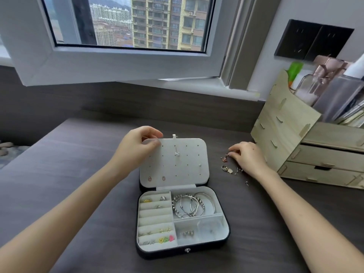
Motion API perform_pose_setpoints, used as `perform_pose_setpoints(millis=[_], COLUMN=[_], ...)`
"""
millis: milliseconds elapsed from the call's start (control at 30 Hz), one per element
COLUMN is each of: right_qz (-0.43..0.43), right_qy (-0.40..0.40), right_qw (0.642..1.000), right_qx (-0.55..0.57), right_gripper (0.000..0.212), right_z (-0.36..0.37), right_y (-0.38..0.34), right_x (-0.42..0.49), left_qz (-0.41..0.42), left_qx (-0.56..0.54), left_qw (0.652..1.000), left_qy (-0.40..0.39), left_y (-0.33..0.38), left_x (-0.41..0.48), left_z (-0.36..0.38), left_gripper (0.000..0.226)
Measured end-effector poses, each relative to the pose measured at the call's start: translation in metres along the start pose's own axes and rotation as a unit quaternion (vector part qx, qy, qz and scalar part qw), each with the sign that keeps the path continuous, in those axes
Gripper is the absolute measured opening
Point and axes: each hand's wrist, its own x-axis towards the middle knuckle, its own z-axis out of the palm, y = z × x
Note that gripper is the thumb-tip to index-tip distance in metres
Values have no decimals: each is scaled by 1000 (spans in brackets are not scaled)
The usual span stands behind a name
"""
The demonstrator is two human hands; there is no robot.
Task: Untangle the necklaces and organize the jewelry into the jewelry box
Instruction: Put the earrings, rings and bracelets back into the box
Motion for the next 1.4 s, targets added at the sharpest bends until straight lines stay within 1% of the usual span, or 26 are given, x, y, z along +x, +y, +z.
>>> perform_pose_setpoints(millis=[67, 167, 267, 300, 367, 467, 567, 633, 700, 767, 867, 1033, 1133, 1200, 1300, 1400], right_qz=[-10, -13, -36, -54, -117, -213, -246, -259, -279, -301, -304, -313, -297, -297, -326, -348], right_qy=[8, 31, 106, 122, 131, 181, 277, 314, 291, 245, 199, 137, 113, 107, 108, 89], right_qw=[1000, 999, 988, 981, 964, 946, 922, 906, 902, 902, 906, 904, 909, 911, 903, 895], right_qx=[2, 16, 103, 142, 199, 165, 115, 113, 153, 190, 217, 257, 268, 266, 257, 262], right_gripper=[9, 8, 10, 10, 9, 10, 9, 9, 8, 6, 4, 9, 9, 9, 9, 11], right_z=[4, 3, -12, -20, -34, -42, -43, -42, -39, -33, -25, -29, -34, -38, -43, -49], right_y=[-1, -6, -31, -47, -85, -125, -137, -143, -152, -160, -169, -173, -172, -171, -168, -164], right_x=[3, 4, -3, -9, -24, -38, -40, -44, -50, -55, -58, -62, -63, -62, -59, -58], left_qz=[-9, -13, -10, -8, 2, 13, 26, 34, 43, 55, 69, 107, 117, 116, 122, 134], left_qx=[-10, -16, -28, -30, -20, -37, -34, -33, -46, -67, -84, -65, -72, -81, -73, -66], left_qw=[1000, 999, 998, 998, 998, 997, 997, 997, 997, 995, 993, 992, 991, 990, 989, 986], left_qy=[-9, -27, -50, -56, -57, -66, -71, -55, -45, -49, -50, -19, -7, -15, -36, -80], left_y=[3, 6, 6, 6, 7, 11, 16, 16, 14, 14, 13, 9, 9, 10, 11, 15], left_x=[0, 0, -3, -5, -7, -12, -18, -19, -19, -20, -21, -21, -19, -18, -19, -17], left_z=[-2, -8, -13, -13, -14, -14, -13, -13, -13, -14, -16, -18, -18, -18, -21, -26], left_gripper=[17, 18, 13, 11, 7, 11, 10, 8, 7, 14, 21, 5, 8, 6, 4, 8])
